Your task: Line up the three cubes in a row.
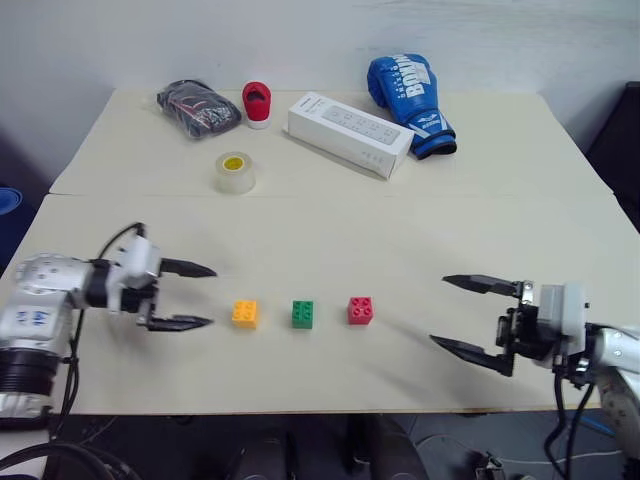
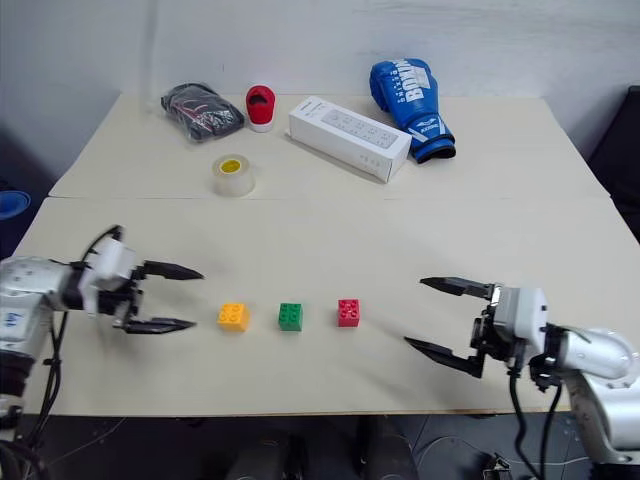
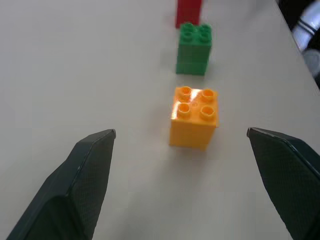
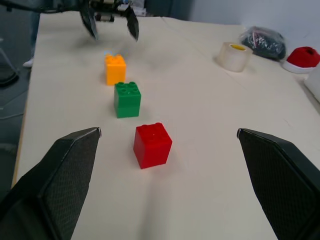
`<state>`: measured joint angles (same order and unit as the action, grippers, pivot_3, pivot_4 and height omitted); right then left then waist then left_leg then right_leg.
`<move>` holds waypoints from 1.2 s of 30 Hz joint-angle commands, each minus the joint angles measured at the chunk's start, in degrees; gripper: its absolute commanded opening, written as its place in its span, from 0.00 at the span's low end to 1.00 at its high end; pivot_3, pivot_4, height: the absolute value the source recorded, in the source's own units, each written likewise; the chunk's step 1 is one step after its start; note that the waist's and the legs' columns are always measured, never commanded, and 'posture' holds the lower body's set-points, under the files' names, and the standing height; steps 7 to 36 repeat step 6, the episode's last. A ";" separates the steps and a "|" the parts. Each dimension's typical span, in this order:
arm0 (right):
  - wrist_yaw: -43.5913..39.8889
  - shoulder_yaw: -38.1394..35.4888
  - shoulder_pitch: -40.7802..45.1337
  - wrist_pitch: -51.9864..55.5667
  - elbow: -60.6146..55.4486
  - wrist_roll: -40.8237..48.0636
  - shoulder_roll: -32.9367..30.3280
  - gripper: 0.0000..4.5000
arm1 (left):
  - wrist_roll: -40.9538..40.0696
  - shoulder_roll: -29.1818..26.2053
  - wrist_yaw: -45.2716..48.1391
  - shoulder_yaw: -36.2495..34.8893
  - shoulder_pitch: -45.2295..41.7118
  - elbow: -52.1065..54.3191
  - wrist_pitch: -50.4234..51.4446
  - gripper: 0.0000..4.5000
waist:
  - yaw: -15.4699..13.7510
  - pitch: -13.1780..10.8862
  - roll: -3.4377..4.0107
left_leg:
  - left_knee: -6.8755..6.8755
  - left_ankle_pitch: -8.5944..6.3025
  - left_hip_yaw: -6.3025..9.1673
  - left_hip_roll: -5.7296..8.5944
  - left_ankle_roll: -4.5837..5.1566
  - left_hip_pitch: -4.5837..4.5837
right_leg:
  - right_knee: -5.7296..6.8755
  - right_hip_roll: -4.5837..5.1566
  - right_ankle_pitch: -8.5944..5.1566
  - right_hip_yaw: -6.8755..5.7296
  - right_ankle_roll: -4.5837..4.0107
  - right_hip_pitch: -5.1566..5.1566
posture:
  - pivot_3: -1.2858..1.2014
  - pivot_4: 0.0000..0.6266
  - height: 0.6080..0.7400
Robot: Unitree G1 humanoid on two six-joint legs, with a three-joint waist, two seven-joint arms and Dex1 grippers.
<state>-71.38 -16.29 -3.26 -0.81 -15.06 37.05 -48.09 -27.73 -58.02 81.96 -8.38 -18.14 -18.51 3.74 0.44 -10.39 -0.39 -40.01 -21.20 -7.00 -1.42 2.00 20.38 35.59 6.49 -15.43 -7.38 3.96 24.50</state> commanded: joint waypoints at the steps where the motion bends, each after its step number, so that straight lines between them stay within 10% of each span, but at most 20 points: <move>1: -4.95 -3.38 2.22 -0.17 2.09 1.48 -3.29 1.00 | -1.52 -2.82 -2.02 -8.54 7.06 3.53 2.54 0.99 | -0.14 -0.01 0.02 | 0.06 -0.01 0.02 0.01 -0.01 -0.04 | -0.04 0.02 0.00 -0.02 -0.01 -0.03 | 0.52 0.24 1.00; 6: -10.56 0.94 12.74 -4.53 12.69 -3.74 -4.04 1.00 | 0.83 -1.76 -3.85 -11.25 13.13 4.10 0.43 0.99 | -0.42 -0.04 0.08 | 0.03 -0.03 0.02 0.07 -0.01 -0.07 | -0.14 0.13 -0.02 -0.01 -0.03 -0.04 | 0.52 0.24 1.00; 36: -10.56 0.94 12.74 -4.53 12.69 -3.74 -4.04 1.00 | 0.83 -1.76 -3.85 -11.25 13.13 4.10 0.43 0.99 | -0.42 -0.04 0.08 | 0.03 -0.03 0.02 0.07 -0.01 -0.07 | -0.14 0.13 -0.02 -0.01 -0.03 -0.04 | 0.52 0.24 1.00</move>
